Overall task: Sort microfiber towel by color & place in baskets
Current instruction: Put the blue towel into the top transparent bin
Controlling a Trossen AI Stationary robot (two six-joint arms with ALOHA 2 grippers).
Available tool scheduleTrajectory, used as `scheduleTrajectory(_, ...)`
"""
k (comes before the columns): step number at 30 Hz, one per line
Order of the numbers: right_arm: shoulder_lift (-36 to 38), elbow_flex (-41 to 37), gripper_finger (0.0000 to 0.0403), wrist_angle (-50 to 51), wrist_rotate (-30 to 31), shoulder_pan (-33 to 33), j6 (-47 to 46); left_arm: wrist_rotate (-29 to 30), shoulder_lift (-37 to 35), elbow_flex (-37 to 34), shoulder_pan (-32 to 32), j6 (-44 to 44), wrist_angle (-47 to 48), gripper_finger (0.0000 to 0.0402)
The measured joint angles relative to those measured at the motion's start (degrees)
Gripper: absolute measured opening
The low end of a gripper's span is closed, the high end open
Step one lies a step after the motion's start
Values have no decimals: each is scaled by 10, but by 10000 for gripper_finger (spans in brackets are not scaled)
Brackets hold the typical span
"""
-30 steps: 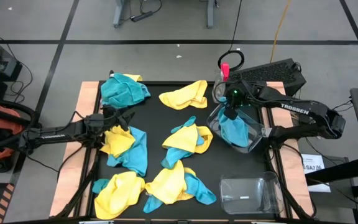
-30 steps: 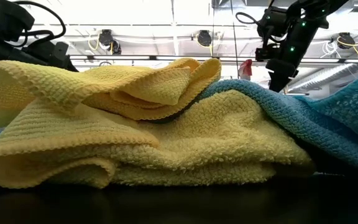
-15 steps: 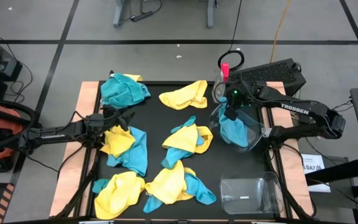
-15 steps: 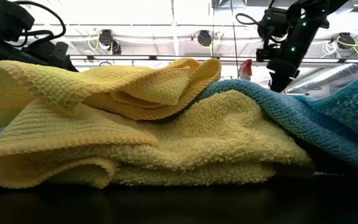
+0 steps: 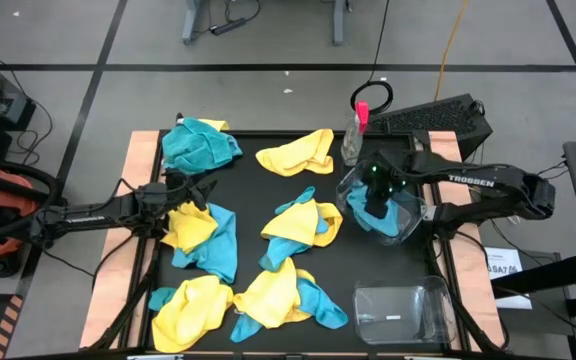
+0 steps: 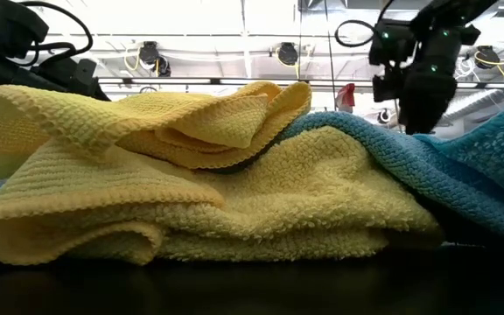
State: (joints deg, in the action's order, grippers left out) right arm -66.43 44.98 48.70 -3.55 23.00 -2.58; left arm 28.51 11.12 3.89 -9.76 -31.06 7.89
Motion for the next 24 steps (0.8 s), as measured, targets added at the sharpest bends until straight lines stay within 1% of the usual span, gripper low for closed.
scheduleTrajectory(3,-2,-39,3,-33,0,-22,-13,0,0,0,0,0,0,299)
scheduleTrajectory(9,-42,-32,17,-38,4,-50,-15,0,0,0,0,0,0,299)
scheduleTrajectory(12,-74,-32,33,-39,4,-61,-14,0,0,0,0,0,0,299)
scheduleTrajectory(15,-106,-31,59,-37,11,-67,-15,0,0,0,0,0,0,299)
scheduleTrajectory(17,-119,-22,80,-21,40,-67,-22,0,0,0,0,0,0,299)
scheduleTrajectory(21,-116,6,120,30,108,-66,-28,0,0,0,0,0,0,299)
scheduleTrajectory(24,-98,34,141,54,112,-66,-29,0,0,0,0,0,0,299)
